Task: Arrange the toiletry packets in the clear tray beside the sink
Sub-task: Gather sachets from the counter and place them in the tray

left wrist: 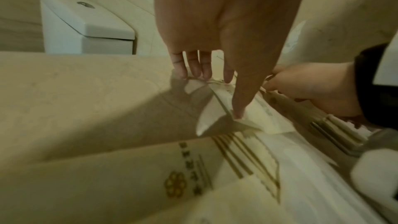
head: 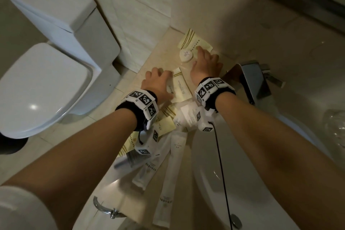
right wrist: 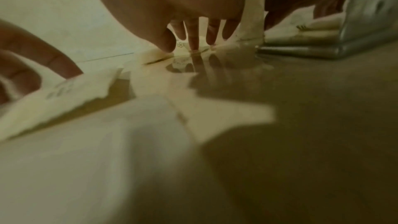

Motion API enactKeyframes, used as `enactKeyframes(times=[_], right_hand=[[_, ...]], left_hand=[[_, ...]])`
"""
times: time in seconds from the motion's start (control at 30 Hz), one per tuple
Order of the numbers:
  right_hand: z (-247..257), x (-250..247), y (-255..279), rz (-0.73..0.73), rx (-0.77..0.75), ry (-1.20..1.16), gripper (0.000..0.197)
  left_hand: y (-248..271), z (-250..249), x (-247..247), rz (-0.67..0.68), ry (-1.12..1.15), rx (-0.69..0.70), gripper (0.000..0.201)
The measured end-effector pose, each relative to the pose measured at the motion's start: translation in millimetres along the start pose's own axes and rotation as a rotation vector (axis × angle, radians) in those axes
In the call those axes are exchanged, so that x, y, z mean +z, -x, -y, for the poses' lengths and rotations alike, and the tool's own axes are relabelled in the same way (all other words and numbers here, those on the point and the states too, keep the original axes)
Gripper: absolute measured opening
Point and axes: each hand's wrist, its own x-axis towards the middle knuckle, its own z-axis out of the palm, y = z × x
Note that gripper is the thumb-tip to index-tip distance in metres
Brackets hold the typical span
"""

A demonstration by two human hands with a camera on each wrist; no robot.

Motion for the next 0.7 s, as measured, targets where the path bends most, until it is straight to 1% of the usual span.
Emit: enactKeyframes(times=[0.1,0.2,0.33,0.4,0.47,0.53,0.6,0.67,0.7], right_hand=[[-1.3,-4.3,-1.3,0.006,0.04,0.023,0.056],[-3.2,-9.2,-0.1,0.047,0.181,-0.118,0.052],[-5.4,-6.1,-2.4,0.064,0.259,-0.198,0.042],[-2.9,-4.0,-2.3,0.064,0.284,-0.231,0.04],[-1.1,-6.2,-2.5,0.053,0.302,-0.24,0.039],[-3.1,-9.7,-1.3,0.042,0.282,-0.219,0.039],[-5.0,-13.2,4.7,-0.015,0.179,-0.186,0.034],[-4.0,-17.6,18.1,-0.145,0.035,-0.231,0.025],[-1.3,-23.1,24.5,-0.2,0.0,-0.298,0.021]], left_hand=[[-1.6,0.2,-1.3,-0.02,0.006,0.039,0.073],[-0.9,-0.2,-0.8,-0.028,0.022,0.067,0.072],[1.8,-4.4,-3.0,-0.001,0.062,0.017,0.085],[2.4,-7.6,-3.0,0.033,0.059,-0.01,0.083],[2.8,-7.5,-1.9,0.056,0.058,-0.023,0.074],[3.1,-4.1,-3.1,0.04,0.094,-0.018,0.058],[1.6,1.8,-8.1,-0.002,0.226,-0.031,0.044],[4.7,6.0,-15.3,-0.033,0.389,-0.044,0.042],[7.0,6.9,-19.6,-0.057,0.458,-0.043,0.043]])
